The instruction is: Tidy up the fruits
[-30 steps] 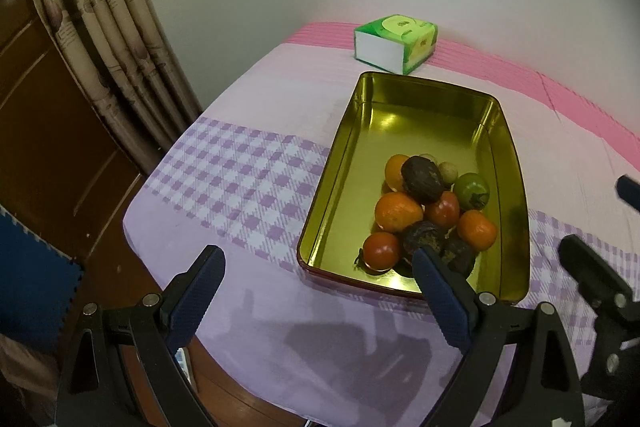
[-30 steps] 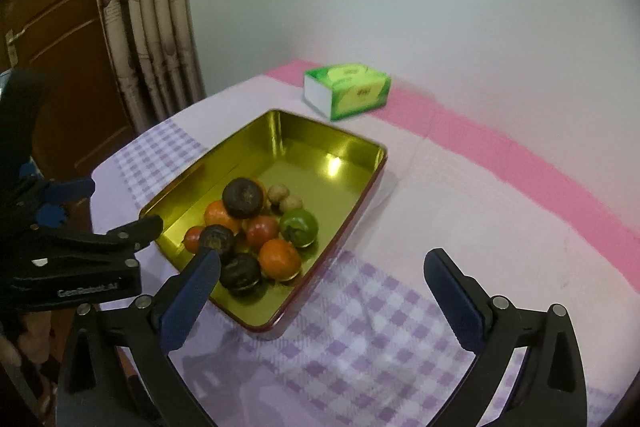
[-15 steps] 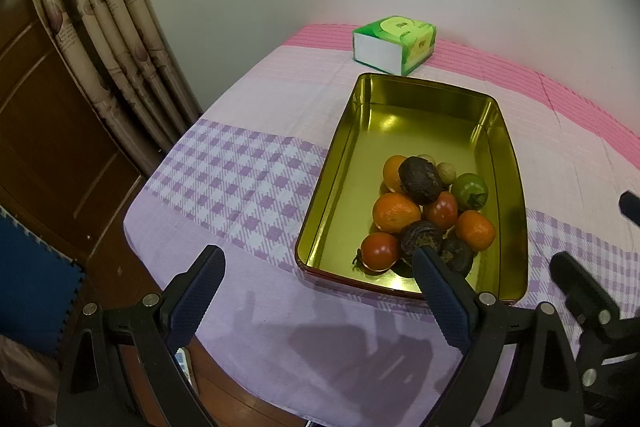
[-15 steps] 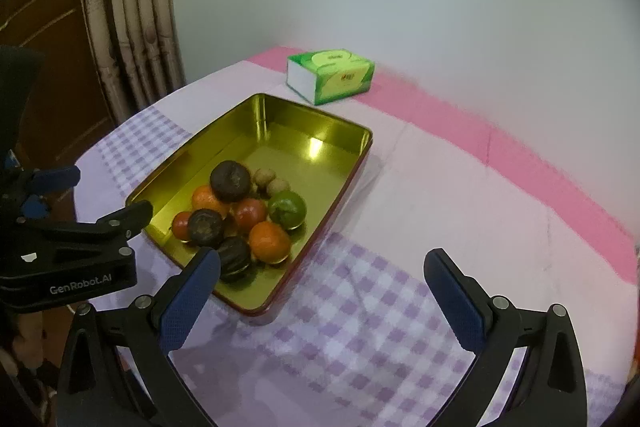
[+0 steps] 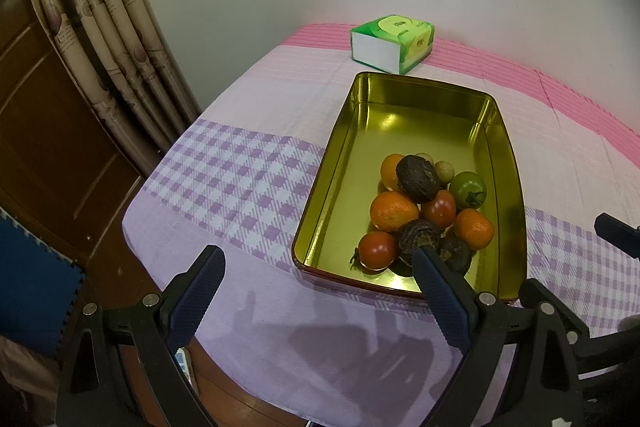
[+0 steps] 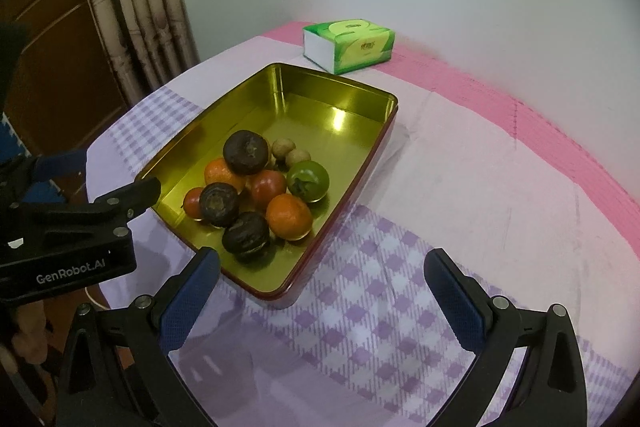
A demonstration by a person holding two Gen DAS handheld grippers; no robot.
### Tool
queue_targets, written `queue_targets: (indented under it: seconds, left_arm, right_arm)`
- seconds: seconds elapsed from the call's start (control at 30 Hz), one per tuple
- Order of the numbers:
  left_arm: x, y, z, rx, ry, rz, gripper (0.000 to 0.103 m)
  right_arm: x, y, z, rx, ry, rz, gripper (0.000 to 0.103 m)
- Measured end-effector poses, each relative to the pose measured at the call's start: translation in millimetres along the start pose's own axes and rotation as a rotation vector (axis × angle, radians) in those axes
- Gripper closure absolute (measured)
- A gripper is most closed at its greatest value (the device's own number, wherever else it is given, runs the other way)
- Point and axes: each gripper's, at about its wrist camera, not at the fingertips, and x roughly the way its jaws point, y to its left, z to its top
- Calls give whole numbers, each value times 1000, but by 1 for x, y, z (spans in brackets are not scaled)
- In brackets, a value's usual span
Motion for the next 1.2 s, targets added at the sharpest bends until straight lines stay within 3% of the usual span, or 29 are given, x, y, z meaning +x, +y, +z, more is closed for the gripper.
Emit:
queue_targets:
  seconds: [1.2]
  left_arm:
    - [0, -3, 0, 4, 1, 2, 10]
  right_arm:
    - [8, 7, -5, -4, 30, 31, 2]
